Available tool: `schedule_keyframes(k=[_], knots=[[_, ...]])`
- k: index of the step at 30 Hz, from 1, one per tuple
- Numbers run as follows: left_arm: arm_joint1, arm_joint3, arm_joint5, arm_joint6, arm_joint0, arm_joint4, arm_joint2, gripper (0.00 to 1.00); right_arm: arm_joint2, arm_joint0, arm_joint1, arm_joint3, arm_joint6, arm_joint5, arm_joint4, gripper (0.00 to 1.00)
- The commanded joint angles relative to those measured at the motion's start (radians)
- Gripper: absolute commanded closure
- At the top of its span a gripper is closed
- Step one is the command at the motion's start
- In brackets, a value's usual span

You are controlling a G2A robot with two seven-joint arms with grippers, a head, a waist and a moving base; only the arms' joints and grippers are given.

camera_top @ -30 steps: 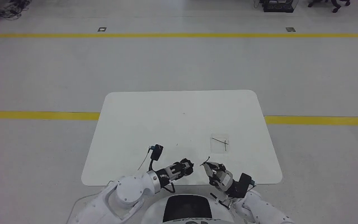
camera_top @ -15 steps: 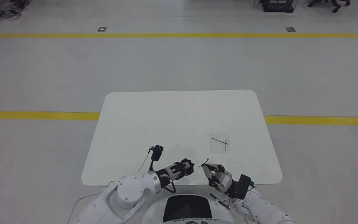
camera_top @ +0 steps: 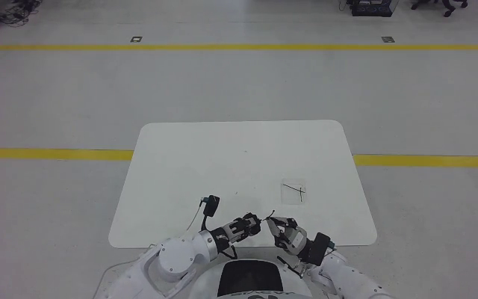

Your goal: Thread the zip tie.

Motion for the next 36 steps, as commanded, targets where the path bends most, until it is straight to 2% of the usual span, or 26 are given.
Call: schedule_keyframes(k=[1,36], knots=[[0.0,-0.002,0.0,0.003,0.002,0.0,0.0,1.0,0.001,-0.001,-0.001,0.002,0.001,0.001,-0.004,1.0],[0.002,-0.008,0.001,0.008,0.009,0.001,-0.002,1.0,0.027,-0.005,-0.026,0.02,0.001,0.004,-0.041,1.0]])
